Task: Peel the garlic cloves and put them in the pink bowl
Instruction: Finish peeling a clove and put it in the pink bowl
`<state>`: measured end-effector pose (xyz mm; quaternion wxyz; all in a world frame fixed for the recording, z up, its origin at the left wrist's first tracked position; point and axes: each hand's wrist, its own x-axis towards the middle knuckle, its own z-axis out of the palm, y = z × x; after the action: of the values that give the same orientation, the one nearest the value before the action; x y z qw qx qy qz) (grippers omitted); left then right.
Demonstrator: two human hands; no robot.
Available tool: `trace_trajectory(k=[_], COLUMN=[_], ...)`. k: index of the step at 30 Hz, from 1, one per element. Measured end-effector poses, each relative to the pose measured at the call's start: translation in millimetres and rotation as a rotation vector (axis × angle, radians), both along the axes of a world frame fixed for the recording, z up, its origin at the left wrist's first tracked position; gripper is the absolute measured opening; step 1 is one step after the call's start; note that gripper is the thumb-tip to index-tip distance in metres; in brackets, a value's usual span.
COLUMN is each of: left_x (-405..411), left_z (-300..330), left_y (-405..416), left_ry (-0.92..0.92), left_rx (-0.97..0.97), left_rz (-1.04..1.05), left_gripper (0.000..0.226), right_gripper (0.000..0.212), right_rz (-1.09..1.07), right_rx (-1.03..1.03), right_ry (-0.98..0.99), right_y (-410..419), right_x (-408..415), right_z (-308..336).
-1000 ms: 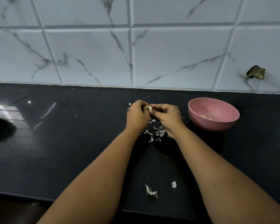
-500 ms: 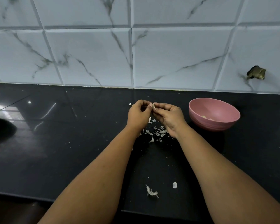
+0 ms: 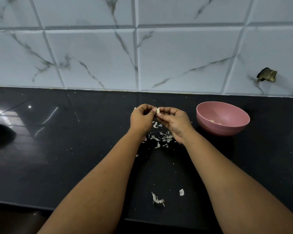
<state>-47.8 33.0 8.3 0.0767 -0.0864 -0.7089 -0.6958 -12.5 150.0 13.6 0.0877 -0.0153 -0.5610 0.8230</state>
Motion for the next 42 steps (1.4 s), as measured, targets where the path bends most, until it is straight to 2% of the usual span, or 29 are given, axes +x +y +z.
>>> trace_trajectory(k=[11,17,23,25,28,30,32,33,35,38,42], left_x=[0,7,6,2,0,-2,0,1,3,5,5], left_z=[-1,4,7,4,-1,-2,-1,0,0,0,-2], left_y=[3,4,-2,-4,-6,-5,-5,-4,-3,-2,1], left_ry=[-0.030,-0.146,-0.073,-0.068,-0.032,0.017,0.054,0.055,0.058,0.077,0.039], left_rx=[-0.020,-0.035,-0.203,-0.316,-0.438,-0.460,-0.468,-0.440,-0.353,-0.325,-0.215], left_rz=[0.010,0.001,0.109,0.142,0.168,0.145,0.131,0.121,0.108,0.098,0.015], left_gripper=[0.013,0.021,0.034,0.040,0.043,0.022,0.032,0.031,0.013,0.020,0.012], right_gripper=[0.022,0.013,0.005,0.003,0.005,0.009,0.012,0.011,0.010,0.012,0.012], right_rz=[0.030,0.006,-0.102,-0.125,-0.160,-0.214,-0.272,-0.289,-0.316,-0.388,-0.403], right_rx=[-0.026,-0.015,0.064,0.099,0.175,0.292,0.462,0.530,0.639,0.836,0.841], right_ry=[-0.016,-0.027,-0.011,-0.010,-0.013,0.002,0.027,0.032,0.040,0.065,0.082], right_y=[2,-1,-1,0,1,1,2,3,4,6,9], right_x=[-1,1,1,0,-2,-3,-6,-8,-9,-11,-11], right_z=[-1,4,6,5,4,2,-1,-3,-6,-8,-8])
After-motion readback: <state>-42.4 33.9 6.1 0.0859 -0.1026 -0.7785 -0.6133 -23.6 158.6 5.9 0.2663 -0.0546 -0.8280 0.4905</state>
